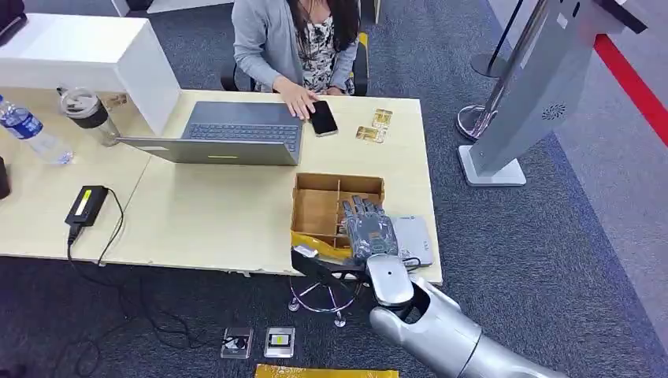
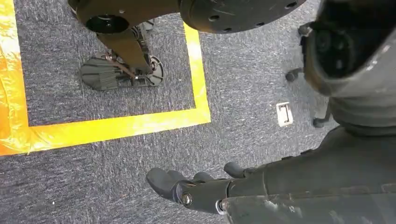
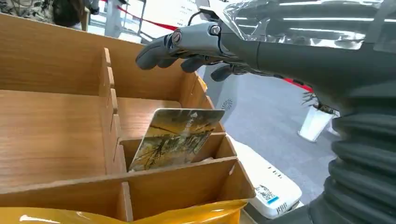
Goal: Pass the card to the sensor for recognition and then transmit it.
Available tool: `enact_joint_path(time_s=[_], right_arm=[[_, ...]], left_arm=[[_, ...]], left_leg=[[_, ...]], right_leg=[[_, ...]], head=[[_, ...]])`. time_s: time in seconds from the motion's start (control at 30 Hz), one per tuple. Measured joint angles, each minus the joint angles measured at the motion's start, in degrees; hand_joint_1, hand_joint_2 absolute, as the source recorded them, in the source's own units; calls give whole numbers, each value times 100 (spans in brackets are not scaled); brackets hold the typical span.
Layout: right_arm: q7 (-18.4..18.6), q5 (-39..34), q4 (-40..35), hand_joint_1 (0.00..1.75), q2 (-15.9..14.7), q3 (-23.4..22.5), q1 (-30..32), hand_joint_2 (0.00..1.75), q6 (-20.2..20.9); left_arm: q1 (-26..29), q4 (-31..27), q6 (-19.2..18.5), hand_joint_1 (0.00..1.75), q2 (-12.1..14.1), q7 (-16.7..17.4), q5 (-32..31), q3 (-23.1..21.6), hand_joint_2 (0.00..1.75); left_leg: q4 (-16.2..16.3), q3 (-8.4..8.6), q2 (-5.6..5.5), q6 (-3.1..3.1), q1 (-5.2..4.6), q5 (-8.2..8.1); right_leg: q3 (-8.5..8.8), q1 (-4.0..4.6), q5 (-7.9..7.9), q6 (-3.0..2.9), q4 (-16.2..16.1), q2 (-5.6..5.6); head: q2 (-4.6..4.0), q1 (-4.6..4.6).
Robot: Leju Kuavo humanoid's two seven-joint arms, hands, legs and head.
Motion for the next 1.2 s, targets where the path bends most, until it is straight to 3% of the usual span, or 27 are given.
enact_joint_path(time_s=[0.37,0.73,0.77,0.83,0.87,0.93,0.97,1.0,1.03,1.2], right_arm=[[0,0,131,0,0,4,1,175,-68],[0,96,214,0,13,7,-1,175,-415],[0,114,216,157,13,7,-1,175,-437],[0,131,229,154,13,7,-1,175,-455],[0,133,238,162,13,7,-2,175,-468],[-2,133,258,154,13,7,-2,175,-485],[-2,133,262,91,13,7,-2,175,-487],[-2,131,267,9,13,7,-4,175,-485],[-2,129,273,0,15,7,-6,175,-485],[-9,122,317,0,17,7,-7,175,-470]], left_arm=[[0,-2,4,0,0,0,-31,0,0],[0,0,24,0,0,0,-39,0,0],[1,0,31,0,0,0,-39,0,0],[1,0,37,0,0,0,-39,0,0],[0,0,39,0,0,0,-39,2,0],[1,0,39,0,0,0,-42,0,0],[1,0,42,0,0,0,-44,0,0],[1,0,42,0,0,0,-44,2,0],[1,0,42,0,0,0,-46,2,0],[1,0,39,0,0,0,-52,2,0]], left_leg=[[0,0,0,0,0,0],[0,0,0,0,0,0],[0,0,0,0,0,0],[0,0,0,0,0,0],[0,0,0,0,0,0],[0,0,0,0,0,0],[0,0,0,0,0,0],[0,0,0,0,0,0],[0,0,0,0,0,0],[0,0,0,0,0,0]], right_leg=[[0,0,0,0,0,0],[0,0,0,0,0,0],[0,0,0,0,0,0],[0,0,0,0,0,0],[0,0,0,0,0,0],[0,0,0,0,0,0],[0,0,0,0,0,0],[0,0,0,0,0,0],[0,0,0,0,0,0],[1,0,0,0,0,0]], head=[[0,0],[0,0],[0,0],[0,-2],[0,0],[0,-2],[0,0],[0,0],[0,0],[0,0]])
